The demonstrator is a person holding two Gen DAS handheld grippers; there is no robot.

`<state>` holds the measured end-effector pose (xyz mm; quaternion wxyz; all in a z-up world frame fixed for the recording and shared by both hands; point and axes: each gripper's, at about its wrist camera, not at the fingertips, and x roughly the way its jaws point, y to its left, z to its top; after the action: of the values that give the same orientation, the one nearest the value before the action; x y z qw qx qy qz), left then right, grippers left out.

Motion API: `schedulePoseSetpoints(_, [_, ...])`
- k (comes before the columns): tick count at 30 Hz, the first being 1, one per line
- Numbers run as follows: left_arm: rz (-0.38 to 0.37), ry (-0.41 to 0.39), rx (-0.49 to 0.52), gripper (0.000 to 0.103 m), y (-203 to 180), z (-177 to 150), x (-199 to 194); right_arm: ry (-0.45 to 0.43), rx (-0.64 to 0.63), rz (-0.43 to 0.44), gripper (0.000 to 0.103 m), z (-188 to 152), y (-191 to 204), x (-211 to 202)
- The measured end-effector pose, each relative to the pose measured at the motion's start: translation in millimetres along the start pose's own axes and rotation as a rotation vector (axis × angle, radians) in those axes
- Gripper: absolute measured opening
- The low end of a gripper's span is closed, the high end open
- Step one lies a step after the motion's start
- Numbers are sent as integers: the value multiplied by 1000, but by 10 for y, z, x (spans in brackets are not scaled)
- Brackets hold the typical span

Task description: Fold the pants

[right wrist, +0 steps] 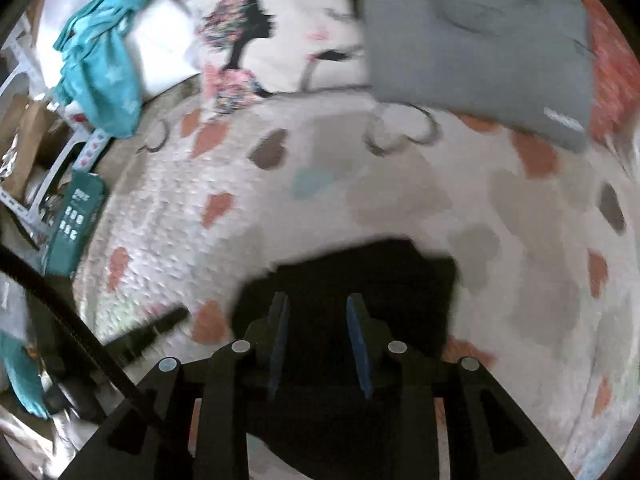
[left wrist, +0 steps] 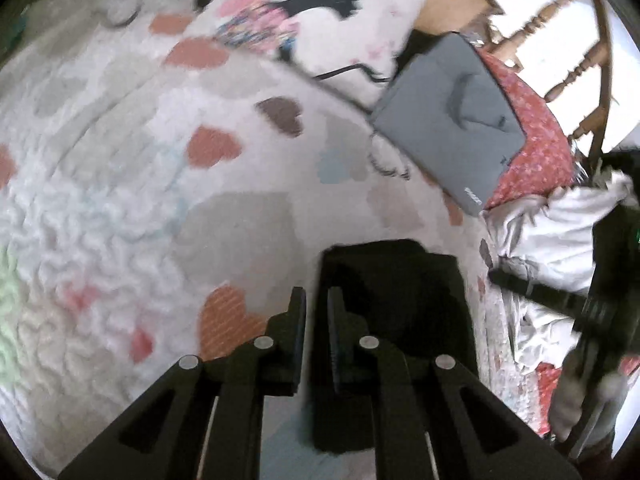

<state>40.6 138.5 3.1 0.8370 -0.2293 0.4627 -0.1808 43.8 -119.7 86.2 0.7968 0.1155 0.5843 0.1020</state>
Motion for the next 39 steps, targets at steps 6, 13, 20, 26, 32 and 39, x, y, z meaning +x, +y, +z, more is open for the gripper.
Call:
schedulePoseSetpoints(6, [27, 18, 131, 27, -505, -10, 425, -24, 106, 175, 28, -646, -419, 1])
schedulePoseSetpoints(13, [92, 123, 0, 44, -161, -52, 755, -4, 276, 211, 17, -1043, -826, 412])
schedulePoseSetpoints(20, [10, 80, -95, 41, -47, -55, 544, -69, 177, 161, 24, -604, -702, 100])
schedulePoseSetpoints(26, [57, 26, 10, 41, -243, -99, 446, -15, 179, 101, 25, 59, -749, 569])
schedulePoseSetpoints(32, [65, 53, 33, 41, -263, -142, 500, 83, 214, 55, 33, 153, -811, 977])
schedulePoseSetpoints(39, [82, 27, 72, 41, -325, -167, 416, -161, 57, -42, 34, -163, -630, 17])
